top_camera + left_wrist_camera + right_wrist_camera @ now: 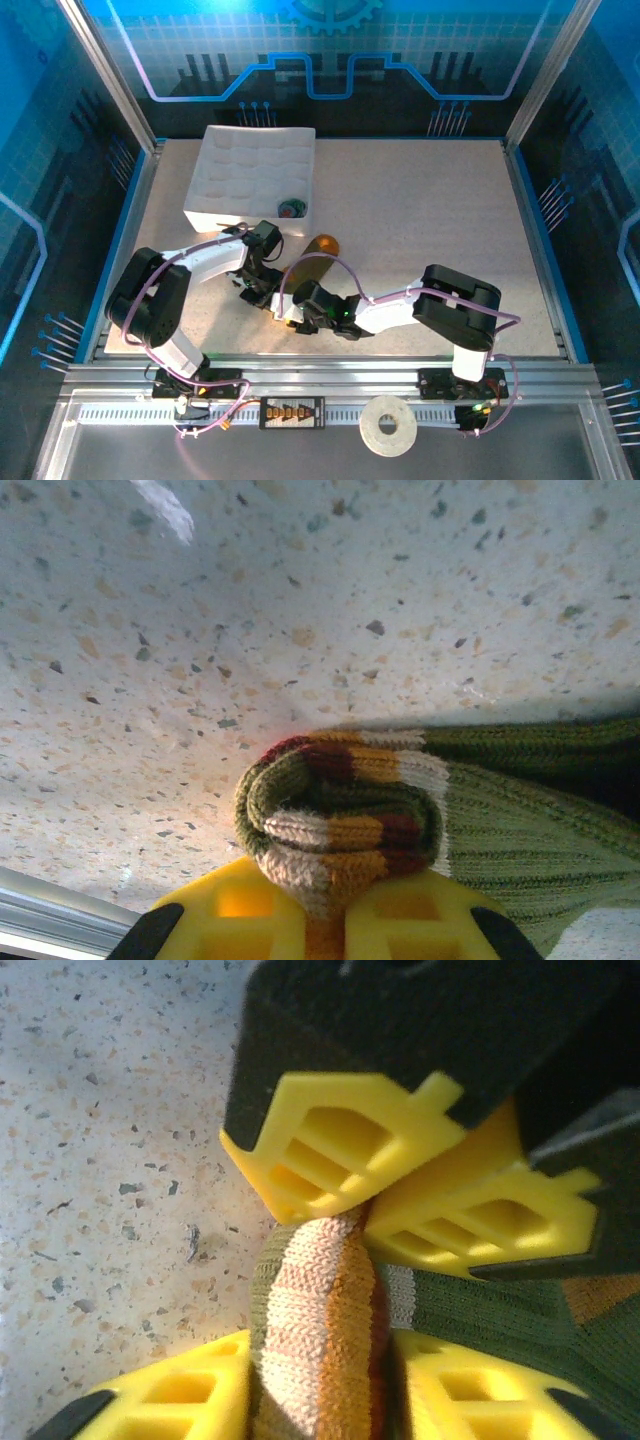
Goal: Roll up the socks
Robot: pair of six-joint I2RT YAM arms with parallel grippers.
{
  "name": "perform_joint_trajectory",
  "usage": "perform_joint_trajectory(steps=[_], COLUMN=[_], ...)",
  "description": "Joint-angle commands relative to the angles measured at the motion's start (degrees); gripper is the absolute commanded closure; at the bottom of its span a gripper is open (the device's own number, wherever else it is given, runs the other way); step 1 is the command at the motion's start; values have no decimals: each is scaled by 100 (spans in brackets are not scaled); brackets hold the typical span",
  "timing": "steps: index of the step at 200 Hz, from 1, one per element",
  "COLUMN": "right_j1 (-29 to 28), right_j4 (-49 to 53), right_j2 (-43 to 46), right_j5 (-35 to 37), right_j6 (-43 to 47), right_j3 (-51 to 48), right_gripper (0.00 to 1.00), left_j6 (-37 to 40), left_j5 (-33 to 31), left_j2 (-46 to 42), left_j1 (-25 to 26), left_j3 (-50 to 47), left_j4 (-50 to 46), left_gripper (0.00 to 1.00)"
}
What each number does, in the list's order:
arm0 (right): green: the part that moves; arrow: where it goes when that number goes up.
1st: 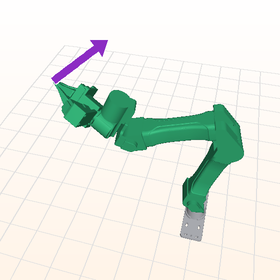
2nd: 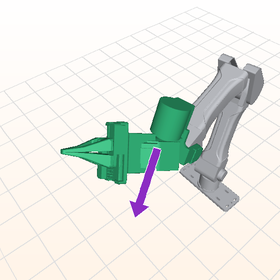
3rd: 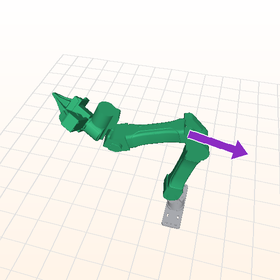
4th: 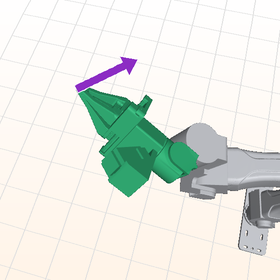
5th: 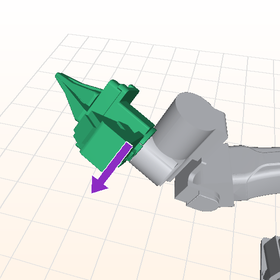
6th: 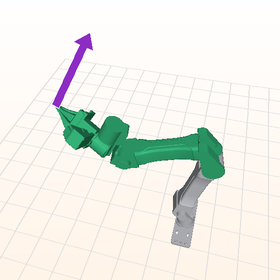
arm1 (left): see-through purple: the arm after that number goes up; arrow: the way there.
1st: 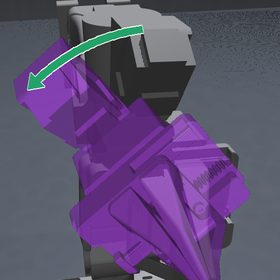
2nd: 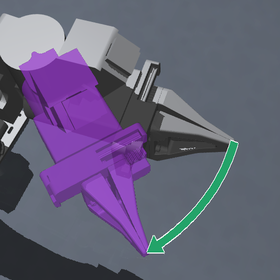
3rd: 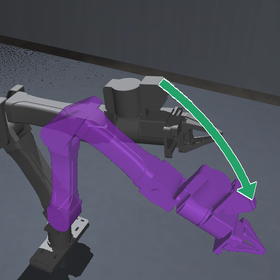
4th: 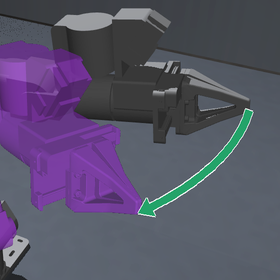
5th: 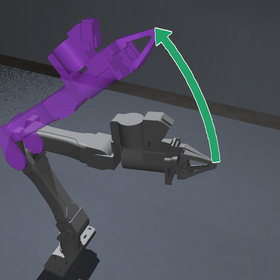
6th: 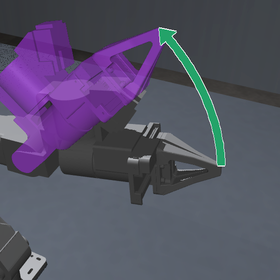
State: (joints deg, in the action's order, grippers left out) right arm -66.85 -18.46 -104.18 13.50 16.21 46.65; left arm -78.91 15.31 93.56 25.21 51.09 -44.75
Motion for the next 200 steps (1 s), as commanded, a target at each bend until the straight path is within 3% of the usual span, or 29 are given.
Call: perform_joint_trajectory(steps=[1,33,116,142,172,200], right_j1=[-32,-39,26,294,690,931], right_j4=[-72,-36,172,576,774,761], right_j2=[152,259,123,22,-269,-521], right_j5=[123,14,-265,-946,-1903,-2437], right_j6=[-26,40,-165,-688,-1433,-1899], right_j3=[101,62,138,234,137,-65], right_gripper=[54,55,100,100,100,100], left_j6=[107,85,89,-38,-282,-354], left_j5=[-301,-310,-312,-405,-320,-184], left_j2=[347,338,252,-142,-838,-1203], left_j1=[-8,-8,-13,-16,-19,-34], left_j3=[-231,-231,-272,-364,-671,-798], left_j4=[-184,-167,-131,-100,312,247], left_gripper=[100,100,100,100,72,59])
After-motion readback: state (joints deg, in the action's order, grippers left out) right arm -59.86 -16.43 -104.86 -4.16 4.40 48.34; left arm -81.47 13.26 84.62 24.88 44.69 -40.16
